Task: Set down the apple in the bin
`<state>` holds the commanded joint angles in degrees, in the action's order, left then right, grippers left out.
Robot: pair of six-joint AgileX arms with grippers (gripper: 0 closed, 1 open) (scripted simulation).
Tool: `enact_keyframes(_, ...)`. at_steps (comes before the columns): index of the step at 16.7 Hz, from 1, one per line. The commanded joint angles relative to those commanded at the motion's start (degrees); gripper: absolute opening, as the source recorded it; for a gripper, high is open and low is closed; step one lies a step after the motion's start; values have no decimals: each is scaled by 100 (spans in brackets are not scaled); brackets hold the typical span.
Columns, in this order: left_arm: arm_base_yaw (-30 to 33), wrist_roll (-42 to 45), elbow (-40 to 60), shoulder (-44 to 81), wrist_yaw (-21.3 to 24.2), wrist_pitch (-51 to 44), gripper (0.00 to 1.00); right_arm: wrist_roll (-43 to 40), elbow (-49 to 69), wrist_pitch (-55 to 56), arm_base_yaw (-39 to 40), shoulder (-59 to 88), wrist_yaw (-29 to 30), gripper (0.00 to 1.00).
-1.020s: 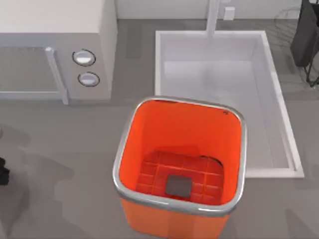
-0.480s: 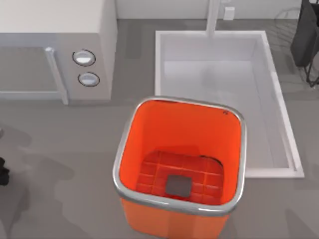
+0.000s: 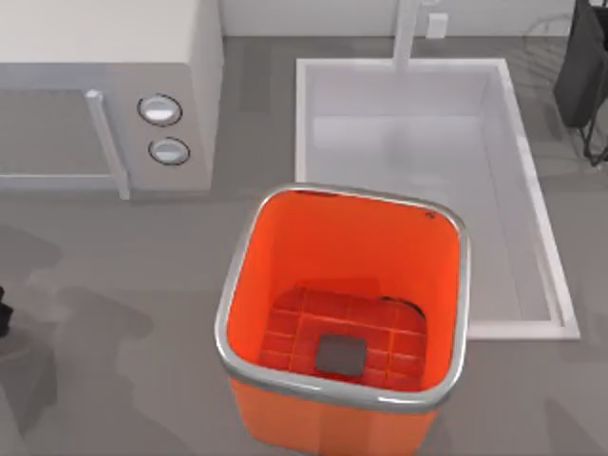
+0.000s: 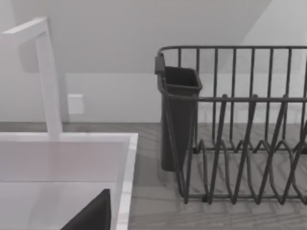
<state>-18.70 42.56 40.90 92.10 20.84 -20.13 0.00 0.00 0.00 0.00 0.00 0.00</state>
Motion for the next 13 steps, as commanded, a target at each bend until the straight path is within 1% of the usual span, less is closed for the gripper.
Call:
enact_keyframes(2,4,10,383,-189,5,-565,0,0,0,0,0,0,0,100)
enact_keyframes(6,25,-24,1217,-658,11,-2221,0,0,0,0,0,0,0,100)
enact_keyframes(8,33,-48,1617,-919,3,-2867,0,0,0,0,0,0,0,100)
enact_keyframes(10,38,-77,1921,-1165,-11,-3274,0,0,0,0,0,0,0,100)
enact_keyframes(13,41,-101,2061,-1304,-22,-3441,0,0,0,0,0,0,0,100)
